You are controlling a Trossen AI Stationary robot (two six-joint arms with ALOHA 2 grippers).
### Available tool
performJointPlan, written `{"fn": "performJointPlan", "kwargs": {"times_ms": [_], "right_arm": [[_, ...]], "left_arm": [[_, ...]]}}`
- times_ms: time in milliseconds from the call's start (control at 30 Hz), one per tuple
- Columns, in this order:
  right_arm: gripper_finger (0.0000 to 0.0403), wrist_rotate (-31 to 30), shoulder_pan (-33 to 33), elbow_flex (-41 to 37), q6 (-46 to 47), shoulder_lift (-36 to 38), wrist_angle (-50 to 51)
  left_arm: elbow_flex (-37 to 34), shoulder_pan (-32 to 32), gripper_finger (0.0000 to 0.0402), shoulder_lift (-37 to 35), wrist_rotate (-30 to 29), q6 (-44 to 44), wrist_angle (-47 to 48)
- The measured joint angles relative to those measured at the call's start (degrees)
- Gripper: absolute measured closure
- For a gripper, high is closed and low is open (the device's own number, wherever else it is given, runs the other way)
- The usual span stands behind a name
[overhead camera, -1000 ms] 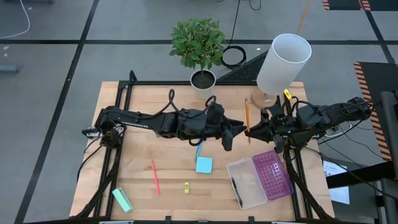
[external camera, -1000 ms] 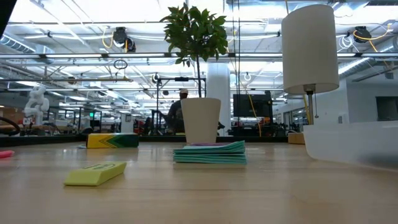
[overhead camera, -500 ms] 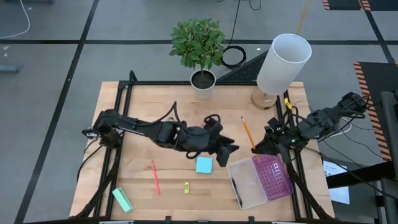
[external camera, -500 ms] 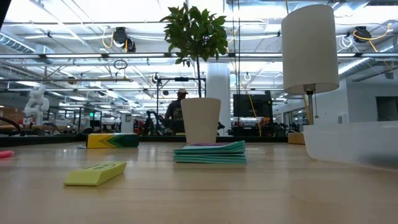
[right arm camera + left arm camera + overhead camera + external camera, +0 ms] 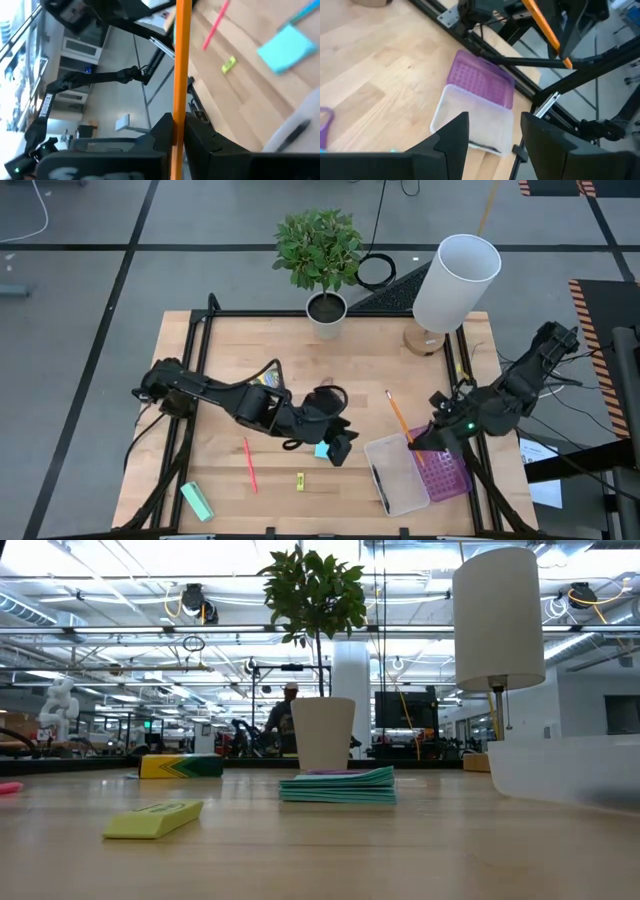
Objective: Pack school essentials
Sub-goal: Put the orange pencil into the purple supply box
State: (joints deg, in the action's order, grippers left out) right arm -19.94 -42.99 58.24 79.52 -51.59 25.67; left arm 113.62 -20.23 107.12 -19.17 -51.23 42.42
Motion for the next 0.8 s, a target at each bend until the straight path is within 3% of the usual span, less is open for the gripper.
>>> {"fn": "performJointPlan", "kwargs": {"times_ms": [467,800], "right_arm": [[0.0379,-1.0,-7.6,0.0,16.4,-10.9,5.3],[0.0379,-1.0,-8.4,0.0,20.3,-15.7,16.8]], "left_arm": [[0.0,-7.4,0.0220,-0.7,-7.6,-2.5,5.9],[0.0,-11.0,0.0220,-0.7,-10.6,-7.5,5.8]]}}
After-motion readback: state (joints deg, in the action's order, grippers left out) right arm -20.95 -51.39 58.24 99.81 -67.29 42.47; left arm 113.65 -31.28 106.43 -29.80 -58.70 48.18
